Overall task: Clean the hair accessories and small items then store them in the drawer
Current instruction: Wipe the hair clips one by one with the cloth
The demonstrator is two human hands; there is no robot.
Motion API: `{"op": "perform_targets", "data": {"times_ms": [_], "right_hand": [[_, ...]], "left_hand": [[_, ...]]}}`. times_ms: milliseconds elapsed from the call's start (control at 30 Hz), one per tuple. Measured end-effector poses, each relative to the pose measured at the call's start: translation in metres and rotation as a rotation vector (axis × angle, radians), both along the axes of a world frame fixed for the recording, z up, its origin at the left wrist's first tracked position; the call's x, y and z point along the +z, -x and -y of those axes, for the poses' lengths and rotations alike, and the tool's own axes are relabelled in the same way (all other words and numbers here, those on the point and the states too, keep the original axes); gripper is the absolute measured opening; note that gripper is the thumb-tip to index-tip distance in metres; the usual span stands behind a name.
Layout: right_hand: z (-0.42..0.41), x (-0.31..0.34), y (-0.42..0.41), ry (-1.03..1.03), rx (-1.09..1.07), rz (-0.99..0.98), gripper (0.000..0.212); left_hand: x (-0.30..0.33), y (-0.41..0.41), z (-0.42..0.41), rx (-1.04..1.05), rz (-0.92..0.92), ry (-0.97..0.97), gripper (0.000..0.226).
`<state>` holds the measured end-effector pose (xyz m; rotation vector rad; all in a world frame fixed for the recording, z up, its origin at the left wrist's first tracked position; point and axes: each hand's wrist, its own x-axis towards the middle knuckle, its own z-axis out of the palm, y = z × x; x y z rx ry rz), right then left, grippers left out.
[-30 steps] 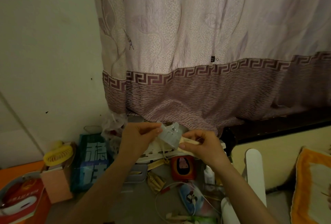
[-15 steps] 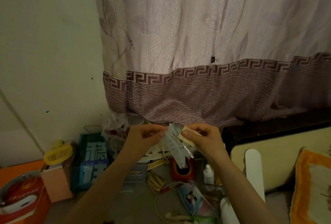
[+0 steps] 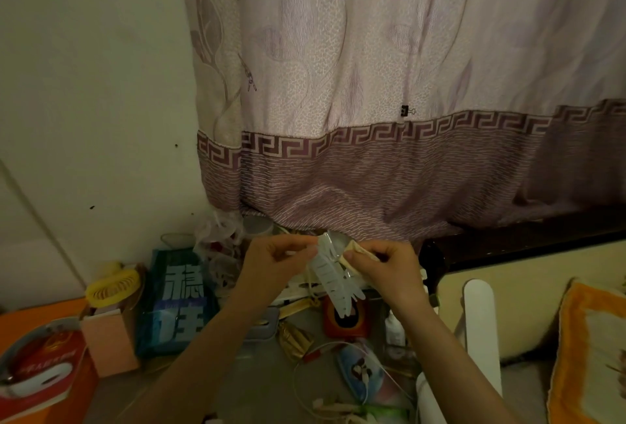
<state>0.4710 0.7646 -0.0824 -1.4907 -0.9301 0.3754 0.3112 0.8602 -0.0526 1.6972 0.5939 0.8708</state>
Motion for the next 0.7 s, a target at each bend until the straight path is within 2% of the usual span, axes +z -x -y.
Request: {"op": "perform_targets", "data": {"times_ms": [267,467,633,700], "right_hand": [[0.002,-0.002,0.004,-0.047,-0.037,0.01,0.005],[0.005,-0.008,0.004,0.021,-0.003,-0.157,0.02],[0.01,-0.007,0.007,0.099,0.032,-0.118,0.005],[0.01,-0.006,0.008,0.114,0.057,-0.107,0.027]], "left_hand": [[-0.001,-0.003,0.008,0.032,0.013,0.234,0.007],[0.003,-0.001,0.008,0.07,0.054,0.326,0.007],[0.004,0.0,0.006,0.075,0.073,0.342,0.009],[0.004,0.0,0.006,0.083,0.085,0.346,0.011]]}}
